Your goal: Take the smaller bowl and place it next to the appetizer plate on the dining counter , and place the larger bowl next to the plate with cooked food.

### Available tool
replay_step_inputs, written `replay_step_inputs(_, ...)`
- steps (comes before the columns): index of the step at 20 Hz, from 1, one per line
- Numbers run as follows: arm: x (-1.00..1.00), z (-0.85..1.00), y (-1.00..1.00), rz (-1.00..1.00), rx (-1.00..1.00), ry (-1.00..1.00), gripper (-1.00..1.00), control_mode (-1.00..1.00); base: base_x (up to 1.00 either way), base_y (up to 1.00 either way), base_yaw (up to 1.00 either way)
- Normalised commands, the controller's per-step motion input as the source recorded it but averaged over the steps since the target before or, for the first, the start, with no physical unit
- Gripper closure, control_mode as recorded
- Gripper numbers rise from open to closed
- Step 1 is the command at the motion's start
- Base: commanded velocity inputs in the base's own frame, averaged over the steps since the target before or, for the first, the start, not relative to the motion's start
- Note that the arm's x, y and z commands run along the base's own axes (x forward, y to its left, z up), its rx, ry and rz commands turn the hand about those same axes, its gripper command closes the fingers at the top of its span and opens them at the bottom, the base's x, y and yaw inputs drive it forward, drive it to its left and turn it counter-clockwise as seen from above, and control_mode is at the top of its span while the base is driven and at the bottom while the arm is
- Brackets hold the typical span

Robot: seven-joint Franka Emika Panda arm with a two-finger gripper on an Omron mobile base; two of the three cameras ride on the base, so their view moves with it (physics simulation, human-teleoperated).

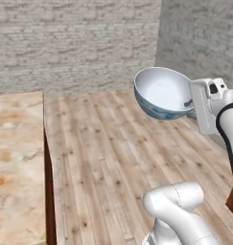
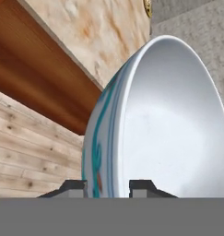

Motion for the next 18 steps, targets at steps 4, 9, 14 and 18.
replay_step_inputs(4,0.00,0.00,0.00,0.00,0.00,0.00,1.00,1.00,1.00,0.00,0.12)
replay_step_inputs(9,0.00,0.00,0.00,0.00,0.00,0.00,1.00,1.00,1.00,0.00,0.15)
replay_step_inputs(14,0.00,0.00,0.00,0.00,0.00,0.00,1.00,1.00,1.00,-0.02,0.18)
replay_step_inputs(18,0.00,0.00,0.00,0.00,0.00,0.00,1.00,1.00,1.00,-0.07,0.20)
